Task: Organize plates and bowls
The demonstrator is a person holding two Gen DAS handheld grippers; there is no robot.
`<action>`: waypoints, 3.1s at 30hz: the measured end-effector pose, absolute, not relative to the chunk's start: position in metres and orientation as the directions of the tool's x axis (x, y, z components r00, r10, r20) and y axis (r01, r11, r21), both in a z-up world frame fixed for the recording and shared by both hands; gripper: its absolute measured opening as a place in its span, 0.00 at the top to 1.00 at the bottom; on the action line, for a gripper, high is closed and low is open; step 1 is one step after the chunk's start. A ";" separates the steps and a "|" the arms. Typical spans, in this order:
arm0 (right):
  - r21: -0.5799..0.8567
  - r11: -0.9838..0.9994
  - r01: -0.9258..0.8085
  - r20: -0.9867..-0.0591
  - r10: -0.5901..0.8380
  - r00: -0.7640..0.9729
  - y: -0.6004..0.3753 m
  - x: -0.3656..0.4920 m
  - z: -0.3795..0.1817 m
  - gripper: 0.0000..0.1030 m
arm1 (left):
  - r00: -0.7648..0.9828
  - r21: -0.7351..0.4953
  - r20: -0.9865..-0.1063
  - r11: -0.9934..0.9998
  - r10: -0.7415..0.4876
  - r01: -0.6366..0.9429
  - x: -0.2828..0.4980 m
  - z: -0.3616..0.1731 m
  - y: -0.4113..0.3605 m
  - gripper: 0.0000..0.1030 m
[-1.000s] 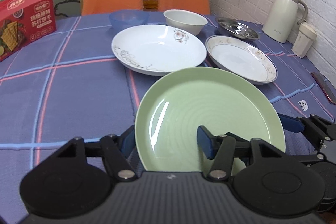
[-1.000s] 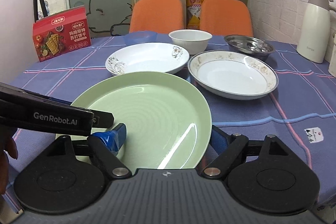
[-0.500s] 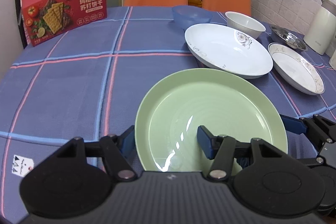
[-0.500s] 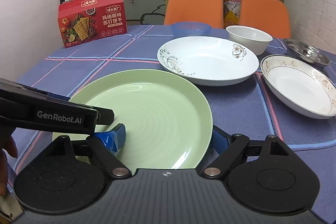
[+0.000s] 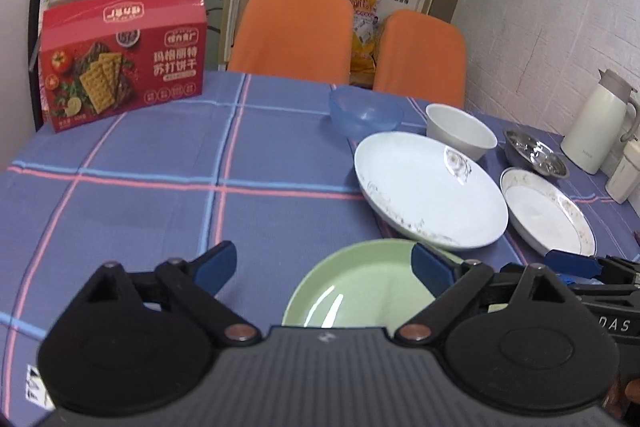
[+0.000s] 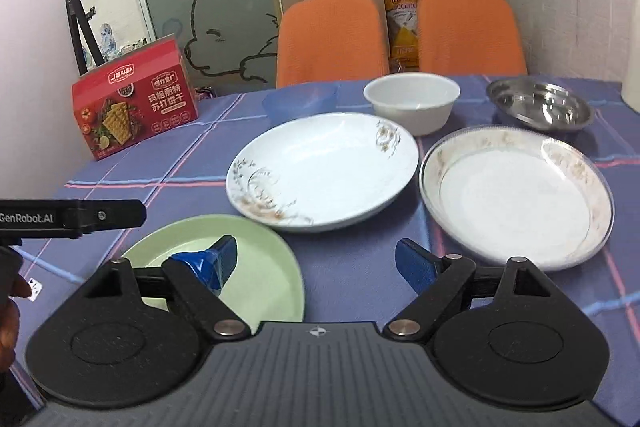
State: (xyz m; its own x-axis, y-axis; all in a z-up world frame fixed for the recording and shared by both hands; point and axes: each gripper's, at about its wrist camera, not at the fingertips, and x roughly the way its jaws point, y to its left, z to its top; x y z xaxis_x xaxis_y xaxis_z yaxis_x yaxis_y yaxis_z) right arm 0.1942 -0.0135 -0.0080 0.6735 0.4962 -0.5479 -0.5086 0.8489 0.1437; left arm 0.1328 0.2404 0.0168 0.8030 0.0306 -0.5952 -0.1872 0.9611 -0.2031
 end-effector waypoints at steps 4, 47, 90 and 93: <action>0.041 0.839 -0.543 -0.529 0.479 0.700 -0.005 0.227 0.005 0.29 | 0.798 -0.230 -0.603 0.960 -0.009 -0.163 0.166 0.022 0.248 0.10; 0.079 0.812 -0.579 -0.635 0.489 0.599 0.045 0.290 -0.042 0.23 | 0.698 -0.154 -0.716 0.982 -0.034 -0.110 0.279 -0.026 0.254 0.11; 0.143 0.799 -0.584 -0.596 0.541 0.594 0.020 0.130 -0.019 0.22 | 0.746 -0.080 -0.659 0.978 0.094 -0.194 0.098 -0.006 0.192 0.52; 0.129 0.799 -0.587 -0.581 0.541 0.608 0.018 0.126 -0.023 0.22 | 0.743 -0.112 -0.664 0.973 0.077 -0.201 0.097 -0.014 0.194 0.50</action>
